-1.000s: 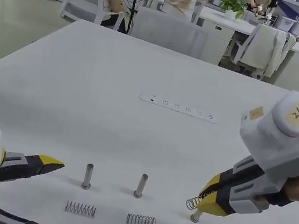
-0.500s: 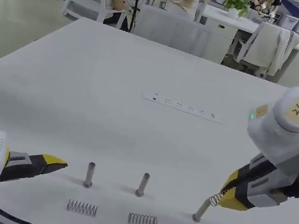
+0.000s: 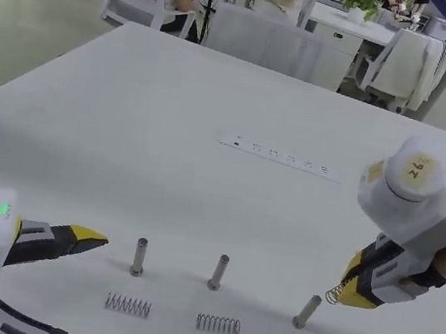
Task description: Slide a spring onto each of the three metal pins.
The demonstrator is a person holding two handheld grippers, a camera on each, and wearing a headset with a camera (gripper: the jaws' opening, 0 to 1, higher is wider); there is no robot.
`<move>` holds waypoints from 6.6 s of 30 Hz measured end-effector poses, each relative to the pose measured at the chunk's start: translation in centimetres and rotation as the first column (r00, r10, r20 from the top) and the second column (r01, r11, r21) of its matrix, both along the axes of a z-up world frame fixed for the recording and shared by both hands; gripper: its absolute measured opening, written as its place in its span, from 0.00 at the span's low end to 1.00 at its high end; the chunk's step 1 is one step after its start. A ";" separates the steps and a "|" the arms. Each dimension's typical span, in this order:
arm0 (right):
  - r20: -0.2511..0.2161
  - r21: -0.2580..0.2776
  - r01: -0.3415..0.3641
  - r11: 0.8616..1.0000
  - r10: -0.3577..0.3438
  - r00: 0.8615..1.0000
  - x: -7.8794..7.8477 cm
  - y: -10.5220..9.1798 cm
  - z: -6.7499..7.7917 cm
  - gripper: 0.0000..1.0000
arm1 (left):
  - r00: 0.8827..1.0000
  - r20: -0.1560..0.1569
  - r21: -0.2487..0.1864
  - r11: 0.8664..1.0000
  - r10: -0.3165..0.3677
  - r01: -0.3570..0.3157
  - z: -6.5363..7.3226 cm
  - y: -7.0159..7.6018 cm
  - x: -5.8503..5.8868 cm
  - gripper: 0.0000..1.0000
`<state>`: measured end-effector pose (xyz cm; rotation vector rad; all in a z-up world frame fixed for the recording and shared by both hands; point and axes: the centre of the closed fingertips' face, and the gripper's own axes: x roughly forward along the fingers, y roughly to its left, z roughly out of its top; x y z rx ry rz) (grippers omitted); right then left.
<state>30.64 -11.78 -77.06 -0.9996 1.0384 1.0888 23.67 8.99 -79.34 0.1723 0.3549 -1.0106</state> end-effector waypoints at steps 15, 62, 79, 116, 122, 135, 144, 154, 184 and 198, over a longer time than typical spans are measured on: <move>-0.029 -0.030 -0.019 0.999 0.018 0.999 0.9 0.3 -1.4 0.09 | 1.000 -0.005 0.004 1.000 -0.007 0.007 -0.1 -0.1 0.0 0.83; -0.113 -0.104 0.014 0.994 -0.025 0.993 1.8 0.3 -7.2 0.09 | 1.000 -0.023 0.009 1.000 -0.017 0.017 -0.4 -0.3 -0.2 0.78; -0.115 -0.103 0.022 0.994 -0.033 0.993 2.0 0.3 -7.4 0.09 | 1.000 -0.025 0.012 1.000 -0.015 0.015 -0.4 -0.4 -0.3 0.77; -0.058 0.032 0.118 0.993 -0.116 0.992 1.9 -0.9 -6.8 0.37 | 0.999 -0.026 0.007 1.000 -0.028 0.028 -0.4 -0.8 0.0 0.77; -0.063 0.049 0.140 0.989 -0.137 0.989 1.4 -1.4 -6.9 0.37 | 0.999 -0.027 0.007 1.000 -0.026 0.027 -0.4 -0.8 0.0 0.77; -0.076 0.088 0.173 0.981 -0.166 0.983 -0.3 -1.7 -6.7 0.37 | 0.999 -0.029 0.005 1.000 -0.024 0.025 -0.3 -0.9 -0.1 0.77; -0.101 0.137 0.186 0.973 -0.173 0.980 -1.9 -1.0 -6.6 0.37 | 0.999 -0.025 0.005 1.000 -0.022 0.022 -0.3 -0.9 -0.1 0.77; -0.122 0.179 0.163 0.970 -0.142 0.982 -4.0 1.1 -6.8 0.36 | 1.000 -0.022 0.005 1.000 -0.018 0.018 -0.1 -0.9 -0.2 0.77; -0.100 0.202 -0.040 0.979 0.061 0.993 -4.2 8.1 -6.3 0.29 | 1.000 -0.012 0.004 1.000 0.004 -0.004 0.2 -0.4 -0.4 0.74; -0.086 0.185 -0.107 0.977 0.124 0.988 -3.3 9.0 -7.4 0.22 | 1.000 -0.017 0.002 1.000 0.011 -0.011 0.3 -0.1 -0.7 0.73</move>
